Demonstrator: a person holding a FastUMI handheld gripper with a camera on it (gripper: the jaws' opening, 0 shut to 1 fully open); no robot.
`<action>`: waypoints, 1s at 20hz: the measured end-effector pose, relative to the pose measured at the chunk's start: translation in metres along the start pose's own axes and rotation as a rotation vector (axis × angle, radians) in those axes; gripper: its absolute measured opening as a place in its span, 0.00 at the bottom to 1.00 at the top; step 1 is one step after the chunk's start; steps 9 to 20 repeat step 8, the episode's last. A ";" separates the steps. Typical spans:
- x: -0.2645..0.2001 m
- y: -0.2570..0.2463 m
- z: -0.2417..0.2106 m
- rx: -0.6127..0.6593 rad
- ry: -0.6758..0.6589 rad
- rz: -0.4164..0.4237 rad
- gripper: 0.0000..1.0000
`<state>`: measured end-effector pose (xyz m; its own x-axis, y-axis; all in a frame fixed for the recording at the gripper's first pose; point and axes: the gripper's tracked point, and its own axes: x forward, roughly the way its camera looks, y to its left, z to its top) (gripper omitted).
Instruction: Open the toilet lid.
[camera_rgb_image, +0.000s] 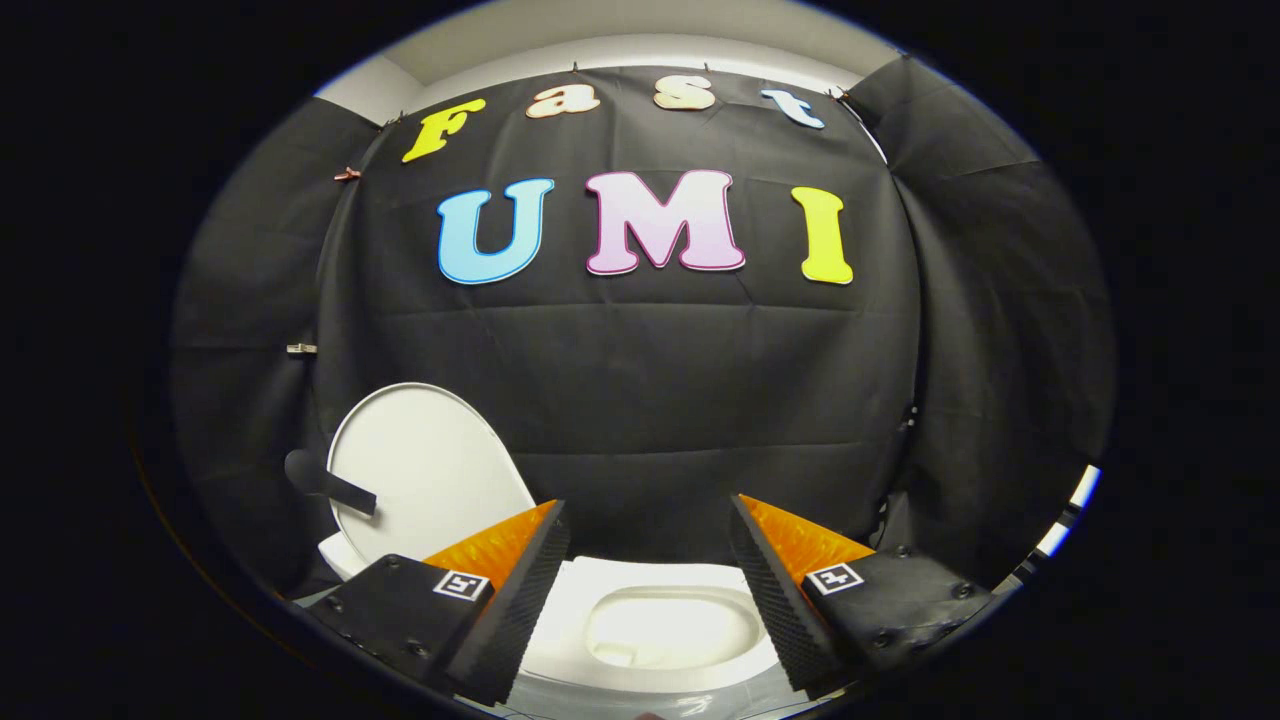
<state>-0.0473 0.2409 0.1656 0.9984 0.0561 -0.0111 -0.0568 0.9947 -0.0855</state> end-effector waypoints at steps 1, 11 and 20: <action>0.000 -0.001 -0.001 0.002 0.005 -0.003 0.99; 0.000 -0.005 -0.002 -0.004 0.009 -0.007 0.99; 0.000 -0.005 -0.002 -0.004 0.009 -0.007 0.99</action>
